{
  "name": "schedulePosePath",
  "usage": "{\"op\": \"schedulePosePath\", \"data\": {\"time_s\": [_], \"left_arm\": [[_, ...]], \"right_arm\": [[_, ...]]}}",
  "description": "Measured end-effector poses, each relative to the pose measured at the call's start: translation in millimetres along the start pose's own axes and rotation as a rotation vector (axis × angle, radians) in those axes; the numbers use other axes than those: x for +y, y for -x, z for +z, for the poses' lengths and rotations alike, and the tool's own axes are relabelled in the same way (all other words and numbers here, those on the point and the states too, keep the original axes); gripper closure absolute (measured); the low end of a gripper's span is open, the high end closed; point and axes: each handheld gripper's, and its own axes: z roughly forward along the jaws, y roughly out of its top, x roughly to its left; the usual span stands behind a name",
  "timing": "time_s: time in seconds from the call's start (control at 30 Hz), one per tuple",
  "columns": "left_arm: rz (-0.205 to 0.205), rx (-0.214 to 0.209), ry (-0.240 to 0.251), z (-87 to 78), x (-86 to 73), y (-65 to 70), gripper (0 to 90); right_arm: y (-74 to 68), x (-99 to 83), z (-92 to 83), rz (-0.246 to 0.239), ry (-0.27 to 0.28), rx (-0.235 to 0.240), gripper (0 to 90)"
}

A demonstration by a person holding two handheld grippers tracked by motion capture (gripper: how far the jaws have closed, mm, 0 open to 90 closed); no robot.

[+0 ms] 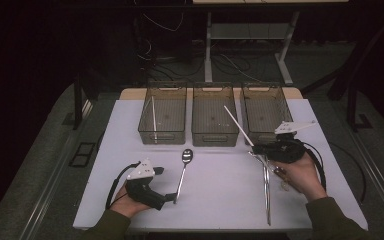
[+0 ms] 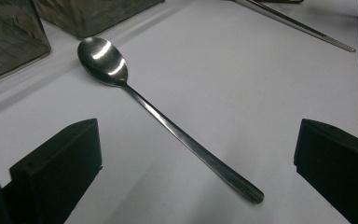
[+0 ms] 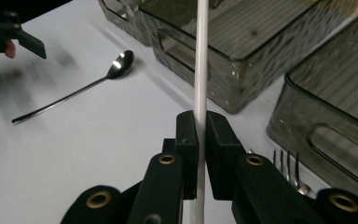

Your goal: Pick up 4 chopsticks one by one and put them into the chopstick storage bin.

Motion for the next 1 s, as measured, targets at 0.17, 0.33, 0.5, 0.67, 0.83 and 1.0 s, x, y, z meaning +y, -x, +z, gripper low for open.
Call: {"op": "schedulePosePath", "data": {"time_s": [0.17,0.33,0.5,0.67,0.83,1.0], "left_arm": [[-0.002,0.001,0.001,0.3,-0.1,0.1,0.0],[-0.003,0.001,0.002,0.1,-0.1,-0.1,0.0],[-0.008,0.002,0.006,0.1,-0.4,-1.3,0.0],[-0.006,0.002,0.008,-0.4,-0.2,-1.2,0.0],[-0.014,0.004,0.018,-1.5,0.1,-2.2,0.0],[-0.016,0.010,0.019,-1.4,0.2,-2.0,0.0]], "right_arm": [[-5.3,7.4,8.8,-0.002,0.009,0.010,84.5],[-10.6,16.4,18.4,-0.002,0.018,0.016,84.5],[-15.9,27.6,32.7,0.008,0.030,0.016,84.5],[-21.3,43.5,47.2,0.011,0.037,0.011,84.5],[-26.1,60.5,59.7,0.021,0.048,0.018,84.5],[-30.8,77.5,67.0,0.031,0.062,0.015,84.5]]}}
